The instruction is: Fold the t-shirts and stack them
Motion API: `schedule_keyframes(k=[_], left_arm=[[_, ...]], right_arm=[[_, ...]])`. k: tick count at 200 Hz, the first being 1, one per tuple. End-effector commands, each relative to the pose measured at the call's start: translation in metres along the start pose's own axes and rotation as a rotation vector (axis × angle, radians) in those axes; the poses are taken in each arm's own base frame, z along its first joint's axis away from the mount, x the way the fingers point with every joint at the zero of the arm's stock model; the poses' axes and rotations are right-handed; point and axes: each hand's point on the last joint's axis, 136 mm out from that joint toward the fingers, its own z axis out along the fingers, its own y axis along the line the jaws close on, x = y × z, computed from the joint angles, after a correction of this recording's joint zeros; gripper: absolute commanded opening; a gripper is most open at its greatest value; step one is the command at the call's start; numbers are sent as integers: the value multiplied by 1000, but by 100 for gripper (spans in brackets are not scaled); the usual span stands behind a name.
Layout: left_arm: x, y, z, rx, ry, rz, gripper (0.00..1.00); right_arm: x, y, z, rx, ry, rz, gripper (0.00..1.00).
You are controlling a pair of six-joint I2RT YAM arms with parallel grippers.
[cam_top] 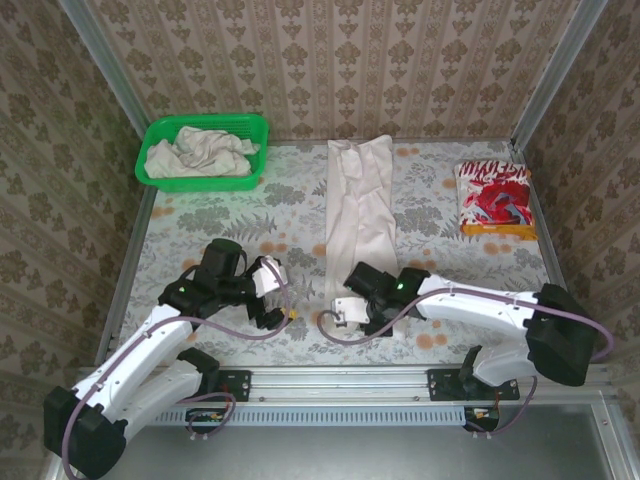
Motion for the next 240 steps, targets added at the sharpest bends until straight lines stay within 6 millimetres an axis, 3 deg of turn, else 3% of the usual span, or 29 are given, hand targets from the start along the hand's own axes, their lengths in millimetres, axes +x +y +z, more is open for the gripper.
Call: schedule_keyframes(k=[1,36,76,123,175,240], left_arm=[[1,3,1,-7,-8,15,100],[-1,4,1,-9,-14,22,100],[-1,6,0,-15,-14,19,100],[1,7,-1,-22,-6,13,100],[3,9,1,-25,-3,6,100],[5,11,1,-28,2,0,100]], right_arm=[[8,-5,-21,-32,28,-21,0],[14,-51,-36,52,64,-49,0],[7,-122,-32,163,87,-12,0],[-2,-180,-25,236,82,1,0],[1,-225,-29,283,48,28,0],[6,-262,-19,304,40,50,0]])
